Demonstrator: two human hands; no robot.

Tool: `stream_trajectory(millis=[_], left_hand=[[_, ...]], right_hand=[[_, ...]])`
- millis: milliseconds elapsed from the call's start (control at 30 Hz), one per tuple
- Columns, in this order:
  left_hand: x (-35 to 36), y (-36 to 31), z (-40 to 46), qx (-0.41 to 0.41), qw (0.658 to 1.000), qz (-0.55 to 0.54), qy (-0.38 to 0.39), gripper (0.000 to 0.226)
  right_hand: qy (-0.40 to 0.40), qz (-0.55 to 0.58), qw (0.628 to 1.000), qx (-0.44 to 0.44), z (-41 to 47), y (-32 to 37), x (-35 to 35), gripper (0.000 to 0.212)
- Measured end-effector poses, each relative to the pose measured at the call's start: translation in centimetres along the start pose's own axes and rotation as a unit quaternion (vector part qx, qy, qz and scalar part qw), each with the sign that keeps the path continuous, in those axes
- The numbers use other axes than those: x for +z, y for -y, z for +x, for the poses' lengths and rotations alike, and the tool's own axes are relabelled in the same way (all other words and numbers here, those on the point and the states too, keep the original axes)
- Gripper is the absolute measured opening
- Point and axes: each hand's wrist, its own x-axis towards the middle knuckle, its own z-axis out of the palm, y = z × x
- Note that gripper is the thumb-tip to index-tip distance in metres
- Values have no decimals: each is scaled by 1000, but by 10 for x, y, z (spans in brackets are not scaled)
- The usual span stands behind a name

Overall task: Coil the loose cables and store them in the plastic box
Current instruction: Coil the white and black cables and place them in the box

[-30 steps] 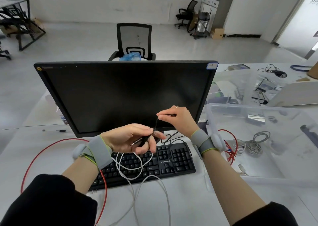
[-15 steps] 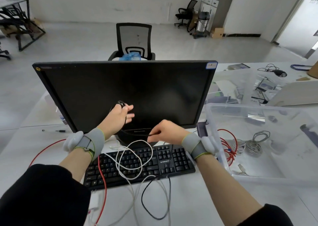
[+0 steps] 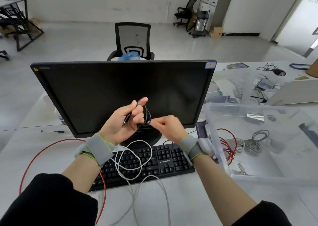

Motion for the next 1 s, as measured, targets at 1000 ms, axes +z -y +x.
stream_trajectory(millis=[1000], left_hand=[[-3, 24, 8, 19, 1000, -14, 9, 23]], right_hand=[[14, 5, 994, 106, -6, -31, 22, 27]])
